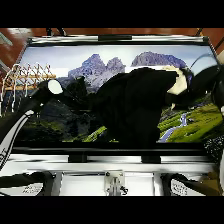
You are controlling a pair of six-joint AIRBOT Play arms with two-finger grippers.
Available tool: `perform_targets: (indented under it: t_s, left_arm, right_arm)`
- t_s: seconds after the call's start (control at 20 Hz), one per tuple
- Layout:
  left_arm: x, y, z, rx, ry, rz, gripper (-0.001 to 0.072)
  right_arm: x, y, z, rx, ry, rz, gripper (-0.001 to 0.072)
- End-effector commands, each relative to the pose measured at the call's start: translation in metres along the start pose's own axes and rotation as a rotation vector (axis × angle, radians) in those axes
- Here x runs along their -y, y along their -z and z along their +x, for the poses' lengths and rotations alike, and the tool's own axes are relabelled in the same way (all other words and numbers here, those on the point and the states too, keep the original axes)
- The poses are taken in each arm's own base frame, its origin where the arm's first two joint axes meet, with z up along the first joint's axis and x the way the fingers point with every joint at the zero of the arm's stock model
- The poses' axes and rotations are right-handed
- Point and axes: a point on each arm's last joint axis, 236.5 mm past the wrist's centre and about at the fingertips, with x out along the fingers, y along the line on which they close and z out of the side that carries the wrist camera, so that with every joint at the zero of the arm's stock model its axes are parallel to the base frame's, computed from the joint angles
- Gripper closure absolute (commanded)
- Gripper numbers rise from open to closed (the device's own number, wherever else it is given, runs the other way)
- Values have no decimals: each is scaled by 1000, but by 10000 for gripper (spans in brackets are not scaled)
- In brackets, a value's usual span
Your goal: Fold the shirts.
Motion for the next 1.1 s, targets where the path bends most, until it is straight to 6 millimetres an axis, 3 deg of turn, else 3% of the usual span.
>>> perform_targets:
  t_s: [0.0,0.15,0.3,0.35,0.4,0.5,0.7,0.85,0.9,1.0,1.05]
  left_arm:
    - [-5,-8,45,31,15,-31,-13]
    - [-13,-27,65,91,-2,-38,-13]
    - [-16,-34,80,117,-8,-48,-9]
    - [-17,-30,85,101,-10,-48,76]
    - [-17,-28,86,95,-10,-48,233]
    - [-17,-31,77,90,-4,-38,637]
    - [7,-37,28,87,33,171,641]
    - [27,-25,-4,82,51,241,641]
    - [31,-20,-14,76,50,264,641]
    - [25,-11,-33,59,-4,314,641]
    - [19,-4,-43,39,-46,344,641]
  right_arm:
    - [-5,59,29,-122,-51,41,47]
    - [-13,77,41,-177,-95,62,47]
    - [-20,74,55,-158,-91,59,47]
    - [-24,74,62,-163,-87,51,48]
    - [-27,74,70,-178,-82,36,47]
    - [-28,75,85,-214,-79,36,47]
    - [-32,76,101,-248,-65,10,48]
    - [-43,81,114,-279,-55,-25,49]
    - [-43,85,119,-298,-36,-27,117]
    - [-45,86,120,-308,-34,-24,586]
    - [-47,84,115,-304,-35,-34,630]
